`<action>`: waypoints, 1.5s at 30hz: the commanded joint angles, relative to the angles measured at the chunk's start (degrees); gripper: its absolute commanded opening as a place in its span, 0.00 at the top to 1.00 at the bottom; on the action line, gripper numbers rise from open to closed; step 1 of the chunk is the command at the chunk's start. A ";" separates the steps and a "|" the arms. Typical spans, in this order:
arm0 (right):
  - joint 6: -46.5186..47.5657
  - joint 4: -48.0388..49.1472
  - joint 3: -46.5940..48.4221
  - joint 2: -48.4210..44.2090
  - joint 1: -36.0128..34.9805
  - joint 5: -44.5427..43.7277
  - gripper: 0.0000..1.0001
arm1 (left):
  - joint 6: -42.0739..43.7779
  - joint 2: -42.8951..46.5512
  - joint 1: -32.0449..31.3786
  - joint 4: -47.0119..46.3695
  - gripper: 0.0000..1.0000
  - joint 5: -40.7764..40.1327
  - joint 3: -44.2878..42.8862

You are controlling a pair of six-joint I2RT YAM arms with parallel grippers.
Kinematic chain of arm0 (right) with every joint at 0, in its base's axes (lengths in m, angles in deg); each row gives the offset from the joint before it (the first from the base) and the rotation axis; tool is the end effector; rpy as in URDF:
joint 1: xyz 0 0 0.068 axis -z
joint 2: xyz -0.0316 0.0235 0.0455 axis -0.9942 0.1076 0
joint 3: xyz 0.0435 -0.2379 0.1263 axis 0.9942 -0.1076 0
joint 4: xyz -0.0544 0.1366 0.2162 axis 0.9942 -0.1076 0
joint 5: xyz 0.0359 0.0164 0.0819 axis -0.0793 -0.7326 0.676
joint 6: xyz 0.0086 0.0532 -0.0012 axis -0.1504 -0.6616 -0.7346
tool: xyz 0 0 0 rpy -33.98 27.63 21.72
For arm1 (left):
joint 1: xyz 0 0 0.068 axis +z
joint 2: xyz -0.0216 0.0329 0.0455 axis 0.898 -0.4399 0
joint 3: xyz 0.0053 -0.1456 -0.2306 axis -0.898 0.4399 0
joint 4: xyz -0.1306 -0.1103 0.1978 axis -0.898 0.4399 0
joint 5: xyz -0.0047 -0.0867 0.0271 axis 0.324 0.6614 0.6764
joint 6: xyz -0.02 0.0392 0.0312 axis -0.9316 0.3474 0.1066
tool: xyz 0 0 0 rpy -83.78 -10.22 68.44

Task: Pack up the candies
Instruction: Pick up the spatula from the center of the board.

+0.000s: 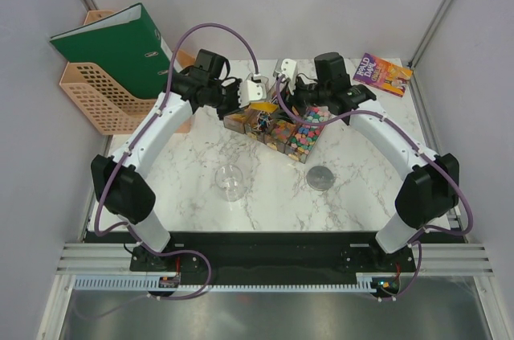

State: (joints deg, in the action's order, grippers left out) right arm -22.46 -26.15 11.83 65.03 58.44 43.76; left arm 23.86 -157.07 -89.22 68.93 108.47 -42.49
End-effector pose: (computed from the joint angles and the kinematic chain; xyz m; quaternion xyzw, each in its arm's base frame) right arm 0.3281 0.1805 0.3488 -0.5231 0.6564 0.2779 0.4673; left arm 0.3186 -0.1686 0.3538 0.6586 0.6425 -0.1231 0.3718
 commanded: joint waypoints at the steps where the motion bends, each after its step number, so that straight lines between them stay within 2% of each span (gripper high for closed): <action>1: -0.56 1.93 -0.31 0.68 -0.36 3.18 0.35 | -2.57 0.21 -0.17 -0.07 0.98 2.57 -3.11; 10: -3.02 4.74 -0.13 1.38 -0.80 3.27 0.40 | -3.01 -0.94 -1.22 -0.07 0.98 2.83 -4.34; 20: -3.37 5.18 -0.39 1.21 -1.42 2.57 0.41 | -3.10 -2.08 -1.75 -0.07 0.98 2.83 -5.05; 23: -3.37 5.18 -0.66 1.12 -1.42 2.22 0.49 | -3.36 -2.17 -1.75 0.02 0.98 2.75 -5.14; 24: -3.37 5.18 -0.74 1.21 -1.51 2.22 0.55 | -3.53 -2.26 -1.84 -0.07 0.98 2.75 -5.22; 27: -3.55 5.00 -1.01 1.39 -1.51 1.52 0.58 | -3.71 -2.26 -1.75 -0.07 0.98 2.57 -5.49; 32: -3.55 4.92 -1.45 1.39 -1.60 0.81 0.59 | -3.71 -2.08 -1.75 -0.16 0.98 2.31 -5.49; 35: -3.46 4.83 -1.36 1.30 -1.51 0.20 0.76 | -4.41 -2.25 -1.75 -0.07 0.98 2.04 -5.48; 36: -3.37 4.83 -1.45 1.30 -1.51 -0.24 0.89 | -5.02 -2.43 -1.75 -0.24 0.98 1.35 -5.75; 38: -3.28 4.74 -1.45 0.95 -1.59 -1.90 1.00 | -7.30 -3.22 -1.75 -0.68 0.88 -0.06 -7.24; 39: -3.02 4.65 -1.88 0.60 -1.51 -2.43 1.00 | -8.01 -3.48 -1.75 -1.56 0.72 -1.89 -7.77; 42: -2.23 4.57 -2.85 -0.72 -1.07 -4.54 1.00 | -10.12 -2.79 -1.57 -5.06 0.50 -6.28 -8.30; 45: -4.24 4.65 -3.03 -1.34 0.95 -5.60 1.00 | -11.71 -1.03 -1.05 -10.95 0.39 -10.24 -8.39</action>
State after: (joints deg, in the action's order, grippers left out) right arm -26.00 -21.53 9.43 65.80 57.69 40.13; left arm 16.61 -160.65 -90.60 66.79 102.96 -47.72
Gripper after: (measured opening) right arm 0.337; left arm 0.595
